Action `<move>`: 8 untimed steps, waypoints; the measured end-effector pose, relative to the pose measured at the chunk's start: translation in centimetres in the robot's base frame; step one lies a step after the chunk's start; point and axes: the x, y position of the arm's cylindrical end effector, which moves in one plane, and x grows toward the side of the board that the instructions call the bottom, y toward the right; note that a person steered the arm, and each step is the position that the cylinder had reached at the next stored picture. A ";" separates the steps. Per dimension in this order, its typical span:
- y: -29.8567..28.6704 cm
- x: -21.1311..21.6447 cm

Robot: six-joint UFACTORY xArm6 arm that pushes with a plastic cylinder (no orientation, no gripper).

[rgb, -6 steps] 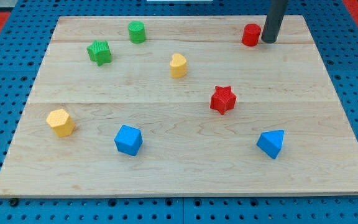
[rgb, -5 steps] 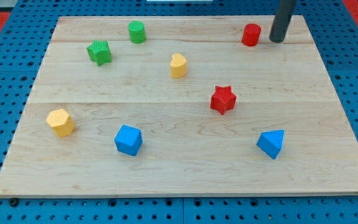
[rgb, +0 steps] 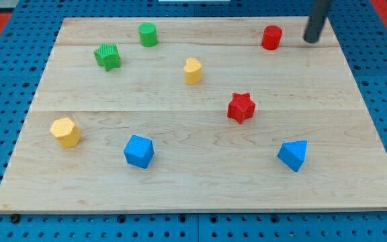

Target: Push the yellow heart slightly to the left of the board

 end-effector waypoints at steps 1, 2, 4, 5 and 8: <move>-7.5 7.5; -12.4 7.7; -16.5 7.7; -16.6 7.6; -17.5 7.6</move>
